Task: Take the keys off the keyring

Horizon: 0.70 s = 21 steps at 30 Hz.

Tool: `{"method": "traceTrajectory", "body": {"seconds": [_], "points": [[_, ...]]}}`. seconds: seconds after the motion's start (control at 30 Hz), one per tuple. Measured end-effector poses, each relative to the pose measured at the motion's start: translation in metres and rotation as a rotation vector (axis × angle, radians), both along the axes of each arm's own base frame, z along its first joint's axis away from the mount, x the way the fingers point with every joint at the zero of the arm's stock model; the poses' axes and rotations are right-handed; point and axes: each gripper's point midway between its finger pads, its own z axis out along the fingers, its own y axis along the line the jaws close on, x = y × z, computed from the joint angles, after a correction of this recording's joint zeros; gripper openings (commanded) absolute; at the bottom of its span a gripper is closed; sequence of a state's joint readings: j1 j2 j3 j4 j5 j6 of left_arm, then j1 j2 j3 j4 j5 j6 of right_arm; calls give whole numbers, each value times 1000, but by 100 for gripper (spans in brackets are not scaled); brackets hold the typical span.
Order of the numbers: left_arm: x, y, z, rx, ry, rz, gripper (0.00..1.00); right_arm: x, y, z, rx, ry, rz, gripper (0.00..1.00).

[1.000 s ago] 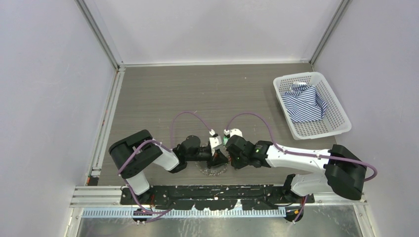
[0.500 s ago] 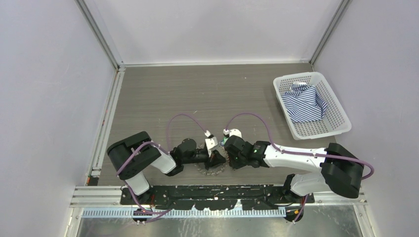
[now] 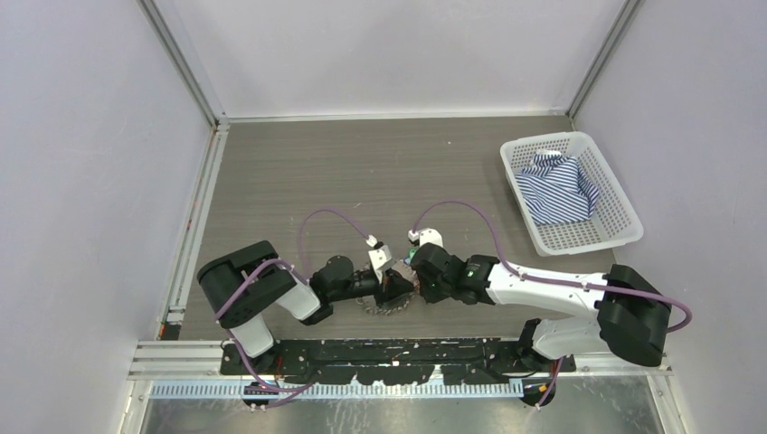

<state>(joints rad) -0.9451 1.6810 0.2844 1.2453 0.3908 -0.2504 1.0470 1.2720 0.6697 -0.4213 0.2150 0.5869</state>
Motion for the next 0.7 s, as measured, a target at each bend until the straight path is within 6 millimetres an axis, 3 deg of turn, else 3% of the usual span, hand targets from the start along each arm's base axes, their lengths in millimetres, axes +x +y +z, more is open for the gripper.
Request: {"method": "traceTrajectory", "body": {"seconds": [0.23, 0.7], "points": [[2, 0, 3, -11, 0, 8, 23, 9, 0, 10, -22, -43, 15, 1], [3, 2, -2, 17, -24, 7, 22, 9, -6, 11, -54, -48, 31, 1]]}}
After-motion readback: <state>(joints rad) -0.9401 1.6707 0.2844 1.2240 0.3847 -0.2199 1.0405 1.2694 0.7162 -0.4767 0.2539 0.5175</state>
